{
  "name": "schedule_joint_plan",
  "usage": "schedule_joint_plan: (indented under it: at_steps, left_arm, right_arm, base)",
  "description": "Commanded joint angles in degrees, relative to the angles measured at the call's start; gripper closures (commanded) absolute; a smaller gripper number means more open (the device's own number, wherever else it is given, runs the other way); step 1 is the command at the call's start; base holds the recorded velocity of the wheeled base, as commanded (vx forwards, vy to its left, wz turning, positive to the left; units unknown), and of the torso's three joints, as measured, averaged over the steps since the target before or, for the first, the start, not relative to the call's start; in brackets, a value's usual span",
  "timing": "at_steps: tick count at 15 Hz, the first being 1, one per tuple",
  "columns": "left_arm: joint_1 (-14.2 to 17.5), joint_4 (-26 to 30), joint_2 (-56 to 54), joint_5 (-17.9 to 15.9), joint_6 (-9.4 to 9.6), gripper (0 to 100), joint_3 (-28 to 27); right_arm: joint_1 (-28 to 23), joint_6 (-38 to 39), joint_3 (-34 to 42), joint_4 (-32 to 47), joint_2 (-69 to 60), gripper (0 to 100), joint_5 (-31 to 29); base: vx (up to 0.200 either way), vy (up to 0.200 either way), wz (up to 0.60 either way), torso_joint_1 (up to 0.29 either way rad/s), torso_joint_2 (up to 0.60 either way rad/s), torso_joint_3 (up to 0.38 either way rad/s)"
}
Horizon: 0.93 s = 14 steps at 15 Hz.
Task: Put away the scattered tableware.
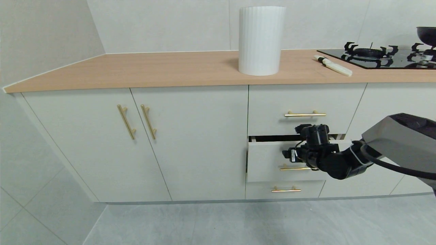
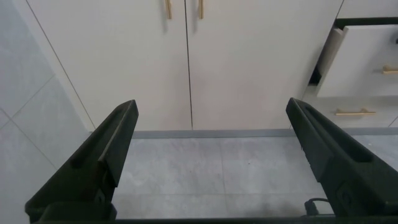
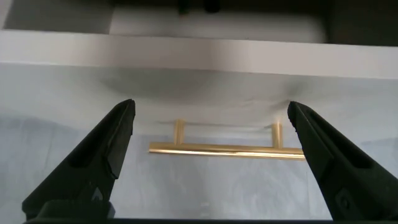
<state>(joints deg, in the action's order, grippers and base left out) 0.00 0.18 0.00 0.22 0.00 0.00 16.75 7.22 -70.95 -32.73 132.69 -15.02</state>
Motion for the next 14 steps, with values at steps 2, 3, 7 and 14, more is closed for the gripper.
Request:
schedule_joint_plan:
  at_steps: [2,3,7,14]
  left_arm:
    - [0.00,-0.01,0.00,0.04,0.00,0,0.00]
    - [0.00,-0.01,0.00,0.04,0.00,0,0.00]
    - [0.00,-0.01,0.00,0.04,0.00,0,0.00]
    - [0.00,-0.01,0.00,0.04,0.00,0,0.00]
  right_arm:
    - [-1.19,2.28,-2.88,-0.05,1.78,0,-0.89]
    - [-1.54,2.98,-3.41,-0.05,2.04,0,-0.89]
    - [-2.86,4.03,-6.22,-1.11,3.98,0,-1.42]
    - [-3.57,4.12,-9.29,-5.76,7.75,0,-3.88]
  base:
    - [0.000,0.000,0.00,0.000,0.00,0.000]
    - [0.000,0.000,0.00,0.000,0.00,0.000]
    - [0.000,0.000,0.00,0.000,0.00,0.000]
    - [0.000,0.000,0.00,0.000,0.00,0.000]
